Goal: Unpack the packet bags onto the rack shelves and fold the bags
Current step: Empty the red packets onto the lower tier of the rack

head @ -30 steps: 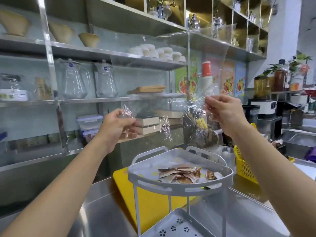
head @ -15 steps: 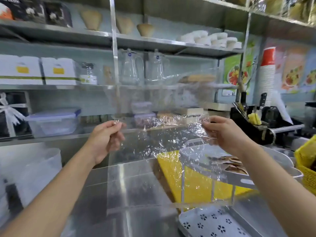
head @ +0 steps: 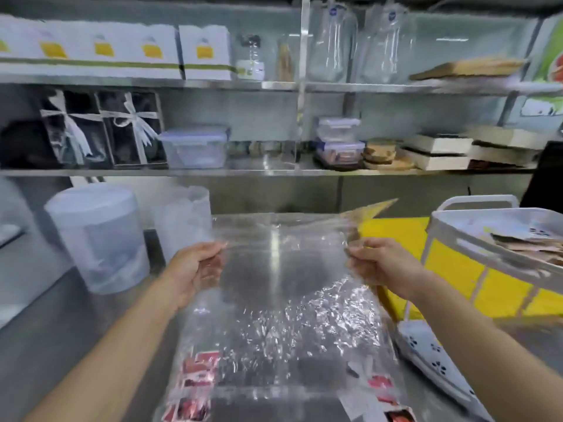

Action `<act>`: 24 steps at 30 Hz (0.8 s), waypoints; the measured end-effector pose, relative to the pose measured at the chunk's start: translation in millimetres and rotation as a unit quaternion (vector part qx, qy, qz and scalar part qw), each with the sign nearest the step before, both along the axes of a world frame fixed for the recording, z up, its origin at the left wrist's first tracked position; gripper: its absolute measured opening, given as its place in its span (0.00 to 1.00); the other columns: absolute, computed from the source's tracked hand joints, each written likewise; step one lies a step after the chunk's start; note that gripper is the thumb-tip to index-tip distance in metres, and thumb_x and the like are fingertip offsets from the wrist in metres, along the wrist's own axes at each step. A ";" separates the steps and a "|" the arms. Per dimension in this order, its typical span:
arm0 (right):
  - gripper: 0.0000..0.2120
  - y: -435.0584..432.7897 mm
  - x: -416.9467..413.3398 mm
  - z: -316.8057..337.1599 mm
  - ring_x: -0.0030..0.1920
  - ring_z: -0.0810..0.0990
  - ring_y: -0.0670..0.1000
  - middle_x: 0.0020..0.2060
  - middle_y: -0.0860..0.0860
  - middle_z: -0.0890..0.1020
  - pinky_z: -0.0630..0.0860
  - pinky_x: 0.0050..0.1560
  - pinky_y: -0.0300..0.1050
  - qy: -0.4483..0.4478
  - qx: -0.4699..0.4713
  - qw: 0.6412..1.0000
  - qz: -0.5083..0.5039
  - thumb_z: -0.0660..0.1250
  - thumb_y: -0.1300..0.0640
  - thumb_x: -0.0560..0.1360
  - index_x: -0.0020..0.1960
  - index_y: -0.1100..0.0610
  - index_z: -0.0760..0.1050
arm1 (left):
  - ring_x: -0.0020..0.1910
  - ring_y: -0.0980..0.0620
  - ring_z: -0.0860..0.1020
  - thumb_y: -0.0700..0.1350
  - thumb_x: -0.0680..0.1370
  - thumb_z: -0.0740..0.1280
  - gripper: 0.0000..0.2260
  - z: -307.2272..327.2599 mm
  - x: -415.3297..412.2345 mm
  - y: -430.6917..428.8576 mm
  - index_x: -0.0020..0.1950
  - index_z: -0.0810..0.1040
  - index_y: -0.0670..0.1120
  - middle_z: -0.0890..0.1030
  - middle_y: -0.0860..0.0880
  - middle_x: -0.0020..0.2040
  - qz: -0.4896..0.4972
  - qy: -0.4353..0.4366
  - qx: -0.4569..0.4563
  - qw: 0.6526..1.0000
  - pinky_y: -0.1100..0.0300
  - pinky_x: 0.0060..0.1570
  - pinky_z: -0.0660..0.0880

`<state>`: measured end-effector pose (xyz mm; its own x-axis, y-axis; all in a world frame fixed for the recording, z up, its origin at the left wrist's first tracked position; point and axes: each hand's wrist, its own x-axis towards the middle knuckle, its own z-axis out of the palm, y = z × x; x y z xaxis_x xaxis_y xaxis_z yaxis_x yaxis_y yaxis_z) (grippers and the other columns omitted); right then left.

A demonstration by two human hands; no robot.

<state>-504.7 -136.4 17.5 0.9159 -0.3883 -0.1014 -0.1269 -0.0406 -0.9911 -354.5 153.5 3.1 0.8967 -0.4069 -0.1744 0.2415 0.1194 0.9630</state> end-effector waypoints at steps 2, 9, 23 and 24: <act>0.03 16.5 11.0 -22.7 0.24 0.78 0.48 0.26 0.51 0.82 0.67 0.21 0.35 0.034 0.001 0.999 0.013 0.63 0.63 0.75 0.43 0.59 0.74 | 0.17 0.58 0.73 0.39 0.76 0.63 0.07 -27.6 2.2 18.6 0.40 0.77 0.45 0.78 0.51 0.22 0.027 0.044 0.008 0.999 0.70 0.20 0.70; 0.06 82.5 50.8 -104.0 0.19 0.74 0.46 0.22 0.50 0.80 0.64 0.19 0.34 0.141 0.027 0.988 0.063 0.62 0.66 0.74 0.41 0.59 0.74 | 0.15 0.57 0.73 0.36 0.78 0.59 0.09 -114.8 -5.3 92.5 0.39 0.75 0.42 0.79 0.48 0.20 0.118 0.182 0.033 0.976 0.69 0.14 0.68; 0.13 250.1 133.9 -172.9 0.17 0.67 0.47 0.17 0.50 0.73 0.61 0.21 0.34 0.212 -0.040 0.962 0.167 0.70 0.56 0.72 0.30 0.58 0.78 | 0.26 0.54 0.70 0.46 0.74 0.69 0.07 -184.2 -26.3 266.8 0.38 0.75 0.46 0.74 0.49 0.29 0.271 0.145 0.202 0.930 0.66 0.23 0.73; 0.14 259.4 139.6 -174.2 0.18 0.67 0.48 0.16 0.50 0.73 0.62 0.22 0.35 0.212 -0.045 0.962 0.168 0.69 0.56 0.72 0.29 0.59 0.78 | 0.25 0.54 0.69 0.46 0.74 0.69 0.08 -188.1 -23.8 274.1 0.37 0.74 0.46 0.73 0.50 0.28 0.283 0.149 0.210 0.924 0.66 0.22 0.73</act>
<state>-365.1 123.0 -156.7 0.8745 -0.1027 -0.4741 -0.4845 -0.2326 -0.8433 -378.2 427.6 -185.0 0.8319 0.2714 -0.4840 0.5168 -0.0613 0.8539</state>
